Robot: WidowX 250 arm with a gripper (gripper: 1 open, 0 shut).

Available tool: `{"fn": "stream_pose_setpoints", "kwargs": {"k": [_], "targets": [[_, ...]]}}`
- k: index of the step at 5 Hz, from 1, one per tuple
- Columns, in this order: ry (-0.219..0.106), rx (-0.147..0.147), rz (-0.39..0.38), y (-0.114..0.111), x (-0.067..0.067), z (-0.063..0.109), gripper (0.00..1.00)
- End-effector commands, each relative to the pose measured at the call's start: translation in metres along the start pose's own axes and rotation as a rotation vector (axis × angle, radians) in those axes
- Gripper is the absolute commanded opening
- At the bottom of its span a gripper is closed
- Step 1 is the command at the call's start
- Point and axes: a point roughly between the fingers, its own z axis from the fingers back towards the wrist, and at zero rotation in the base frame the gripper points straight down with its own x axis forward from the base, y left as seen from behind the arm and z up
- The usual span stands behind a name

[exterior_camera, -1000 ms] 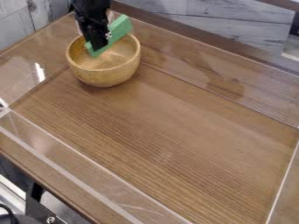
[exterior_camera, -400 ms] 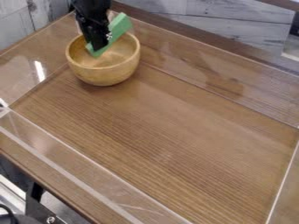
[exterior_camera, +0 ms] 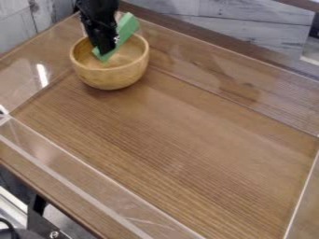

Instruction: Put the green block in the brown bowl

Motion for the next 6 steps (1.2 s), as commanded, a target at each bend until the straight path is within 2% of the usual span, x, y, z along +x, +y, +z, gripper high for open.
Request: {"fn": "stream_pose_setpoints", "kwargs": {"k": [1, 3, 4, 6], "targets": [[-0.042, 0.051, 0.013, 0.0103, 0.0086, 0.0164, 0.00], [-0.038, 0.054, 0.031, 0.0118, 0.0082, 0.0134, 0.00], [-0.036, 0.056, 0.041, 0.0122, 0.0078, 0.0125, 1.00], [-0.045, 0.051, 0.061, 0.0089, 0.0099, 0.0183, 1.00]]}}
